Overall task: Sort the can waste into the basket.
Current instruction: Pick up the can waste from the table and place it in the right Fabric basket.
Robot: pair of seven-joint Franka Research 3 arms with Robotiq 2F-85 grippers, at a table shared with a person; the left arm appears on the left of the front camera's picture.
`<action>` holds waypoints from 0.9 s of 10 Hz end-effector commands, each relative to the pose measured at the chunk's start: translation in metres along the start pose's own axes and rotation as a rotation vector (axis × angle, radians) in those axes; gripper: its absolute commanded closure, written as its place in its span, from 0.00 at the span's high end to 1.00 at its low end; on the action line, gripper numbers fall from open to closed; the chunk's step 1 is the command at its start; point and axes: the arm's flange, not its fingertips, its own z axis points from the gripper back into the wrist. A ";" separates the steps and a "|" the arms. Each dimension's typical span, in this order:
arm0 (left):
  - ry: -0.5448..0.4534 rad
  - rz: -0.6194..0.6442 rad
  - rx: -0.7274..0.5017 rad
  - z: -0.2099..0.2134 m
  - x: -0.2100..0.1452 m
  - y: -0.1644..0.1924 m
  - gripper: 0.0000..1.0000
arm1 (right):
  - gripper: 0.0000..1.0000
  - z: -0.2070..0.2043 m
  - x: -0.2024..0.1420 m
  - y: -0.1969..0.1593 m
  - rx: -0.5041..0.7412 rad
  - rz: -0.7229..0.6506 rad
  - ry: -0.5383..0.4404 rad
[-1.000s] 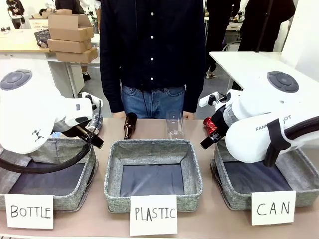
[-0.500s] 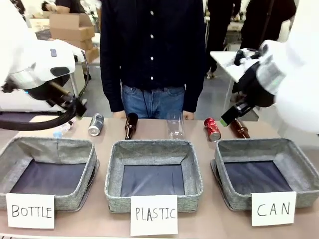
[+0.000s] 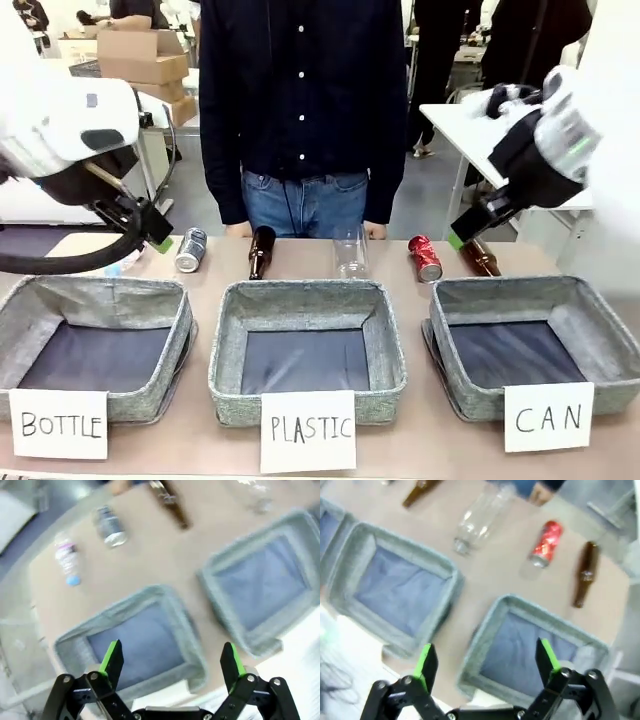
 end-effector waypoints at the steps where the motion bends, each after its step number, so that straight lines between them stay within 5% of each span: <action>1: 0.014 -0.004 -0.545 0.025 -0.024 0.055 1.00 | 1.00 0.036 -0.021 -0.028 0.477 -0.295 -0.084; 3: -0.128 0.151 -0.808 0.024 -0.055 0.099 1.00 | 1.00 0.057 -0.054 -0.066 0.791 -0.523 -0.209; 5: -0.380 0.214 -1.007 0.018 -0.082 0.121 1.00 | 1.00 0.066 -0.090 -0.102 0.945 -0.701 -0.367; 7: -0.523 0.328 -1.055 0.009 -0.108 0.146 1.00 | 1.00 0.065 -0.115 -0.127 0.968 -0.876 -0.456; 9: -0.660 0.488 -1.024 0.004 -0.128 0.165 1.00 | 1.00 0.055 -0.121 -0.133 0.874 -0.976 -0.420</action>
